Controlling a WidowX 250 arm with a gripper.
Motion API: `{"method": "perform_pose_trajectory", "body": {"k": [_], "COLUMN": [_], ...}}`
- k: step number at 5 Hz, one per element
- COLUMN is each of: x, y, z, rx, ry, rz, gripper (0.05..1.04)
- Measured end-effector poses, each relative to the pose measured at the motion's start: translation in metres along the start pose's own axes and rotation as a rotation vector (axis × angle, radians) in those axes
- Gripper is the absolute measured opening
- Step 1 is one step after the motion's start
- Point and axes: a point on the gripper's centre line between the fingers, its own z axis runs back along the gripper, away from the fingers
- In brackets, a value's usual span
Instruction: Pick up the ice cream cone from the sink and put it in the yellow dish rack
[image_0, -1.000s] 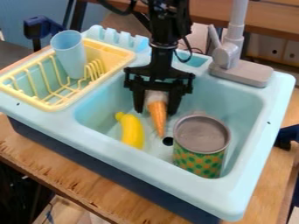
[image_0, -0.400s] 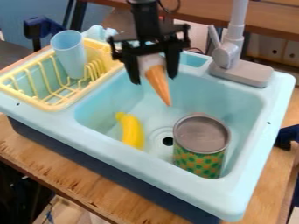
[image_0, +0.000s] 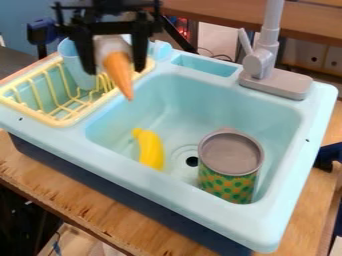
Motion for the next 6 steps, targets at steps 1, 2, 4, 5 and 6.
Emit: {"method": "perform_pose_trajectory", "body": {"k": [1, 2, 4, 5, 6], "x": [-0.001, 0.003, 0.026, 0.038, 0.051], "y": [0.021, 0.044, 0.075, 0.083, 0.08], "z": [0.002, 0.004, -0.007, -0.022, -0.035], "rx": [0.039, 0.044, 0.037, 0.045, 0.047], "ry": [0.053, 0.006, -0.053, -0.032, -0.023], "rz": [0.005, -0.026, -0.019, 0.018, 0.029], "gripper": [0.817, 0.817, 0.817, 0.816, 0.817]}}
